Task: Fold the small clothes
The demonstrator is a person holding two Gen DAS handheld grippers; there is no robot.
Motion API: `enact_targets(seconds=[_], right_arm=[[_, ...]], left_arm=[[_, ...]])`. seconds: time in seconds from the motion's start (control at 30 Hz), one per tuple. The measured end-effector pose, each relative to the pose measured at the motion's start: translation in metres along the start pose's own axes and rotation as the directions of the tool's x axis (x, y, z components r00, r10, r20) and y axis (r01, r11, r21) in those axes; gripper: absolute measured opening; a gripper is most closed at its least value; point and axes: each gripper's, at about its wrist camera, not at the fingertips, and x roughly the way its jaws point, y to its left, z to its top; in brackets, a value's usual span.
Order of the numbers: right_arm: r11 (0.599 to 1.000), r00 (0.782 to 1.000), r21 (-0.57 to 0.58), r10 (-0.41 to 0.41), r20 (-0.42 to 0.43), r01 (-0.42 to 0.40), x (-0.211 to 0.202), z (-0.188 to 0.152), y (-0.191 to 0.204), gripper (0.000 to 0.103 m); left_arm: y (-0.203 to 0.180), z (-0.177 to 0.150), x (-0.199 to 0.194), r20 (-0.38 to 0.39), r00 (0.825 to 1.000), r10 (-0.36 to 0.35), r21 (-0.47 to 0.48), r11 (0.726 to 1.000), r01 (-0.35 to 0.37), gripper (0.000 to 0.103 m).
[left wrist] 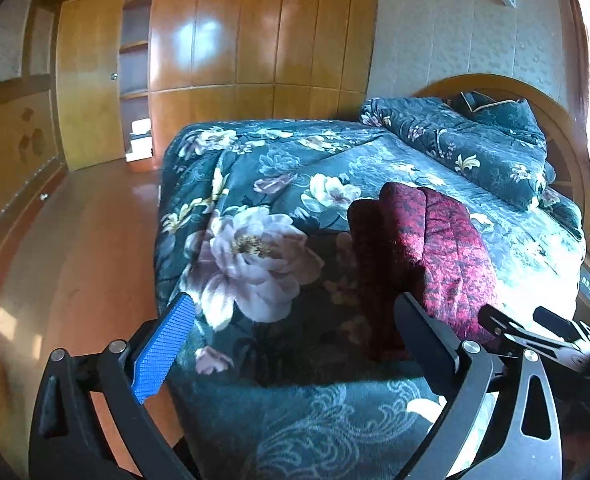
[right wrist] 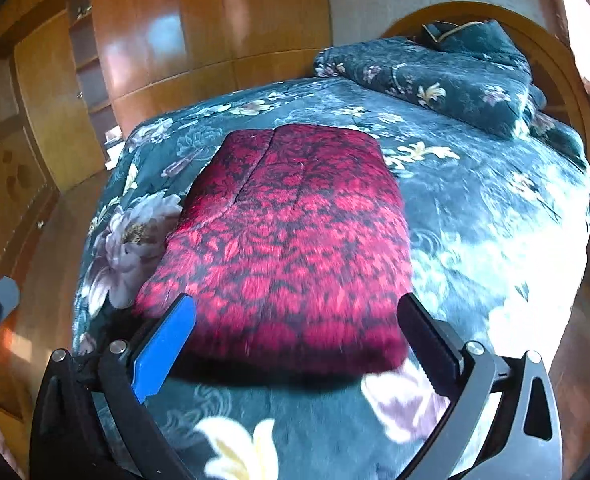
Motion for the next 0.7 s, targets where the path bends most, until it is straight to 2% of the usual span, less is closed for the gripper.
enact_targets(seconds=[0.13, 0.3, 0.7], right_arm=[[0.999, 0.999, 0.014, -0.038, -0.001, 0.038, -0.019, -0.012, -0.001, 0.101], [0.996, 0.997, 0.03, -0.08, 0.01, 0.08, -0.035, -0.021, -0.005, 0.101], [0.994, 0.994, 0.047, -0.102, 0.037, 0.1, -0.052, -0.029, -0.015, 0.101]], left_arm=[[-0.007, -0.006, -0.005, -0.015, 1.0, 0.017, 0.013, 1.0, -0.017, 0.099], [-0.025, -0.017, -0.012, -0.023, 1.0, 0.005, 0.06, 0.998, -0.003, 0.099], [-0.045, -0.021, -0.024, -0.005, 1.0, 0.006, 0.101, 0.995, -0.005, 0.099]])
